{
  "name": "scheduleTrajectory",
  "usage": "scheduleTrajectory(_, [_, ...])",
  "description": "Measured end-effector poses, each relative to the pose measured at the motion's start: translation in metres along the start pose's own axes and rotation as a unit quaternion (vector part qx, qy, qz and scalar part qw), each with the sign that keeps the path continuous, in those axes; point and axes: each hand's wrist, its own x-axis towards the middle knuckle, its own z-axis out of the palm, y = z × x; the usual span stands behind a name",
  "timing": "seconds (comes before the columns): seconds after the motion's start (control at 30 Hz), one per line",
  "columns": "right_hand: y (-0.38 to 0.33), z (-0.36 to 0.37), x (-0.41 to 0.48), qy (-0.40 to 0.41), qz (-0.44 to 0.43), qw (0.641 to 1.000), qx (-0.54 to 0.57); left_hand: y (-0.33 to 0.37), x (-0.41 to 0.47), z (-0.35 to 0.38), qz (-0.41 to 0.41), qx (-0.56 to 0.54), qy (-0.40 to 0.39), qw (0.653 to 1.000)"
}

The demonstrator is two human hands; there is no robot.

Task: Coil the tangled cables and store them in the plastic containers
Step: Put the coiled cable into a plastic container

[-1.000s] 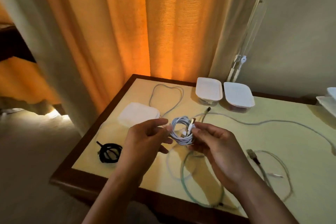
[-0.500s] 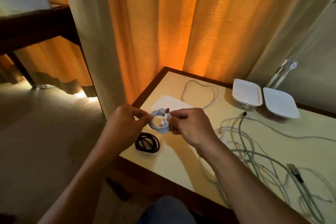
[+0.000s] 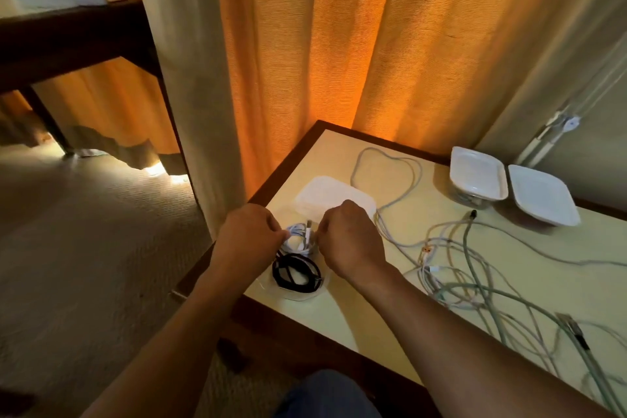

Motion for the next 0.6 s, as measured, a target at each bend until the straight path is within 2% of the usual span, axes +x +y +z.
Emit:
scheduleTrajectory(0.17, [0.015, -0.009, 0.001, 0.079, -0.005, 0.992, 0.097, -0.001, -0.006, 0.002, 0.015, -0.030, 0.042, 0.999])
scheduleTrajectory(0.23, [0.027, -0.018, 0.005, 0.112, -0.005, 0.989, 0.094, -0.004, -0.005, 0.000, 0.004, -0.067, 0.052, 0.996])
scheduleTrajectory(0.27, [0.034, -0.023, 0.008, 0.101, -0.014, 0.993, 0.057, -0.006, -0.005, -0.002, -0.004, -0.084, 0.049, 0.995])
scheduleTrajectory(0.37, [0.055, -0.029, 0.015, -0.018, -0.067, 0.992, -0.101, -0.017, -0.006, -0.006, -0.018, -0.127, 0.044, 0.991])
scheduleTrajectory(0.43, [0.063, -0.026, 0.016, -0.072, -0.084, 0.985, -0.131, -0.024, -0.008, -0.007, -0.019, -0.138, 0.050, 0.989])
scheduleTrajectory(0.6, [0.067, -0.020, 0.015, -0.081, -0.114, 0.979, -0.148, -0.033, -0.012, -0.003, -0.025, -0.146, 0.040, 0.988])
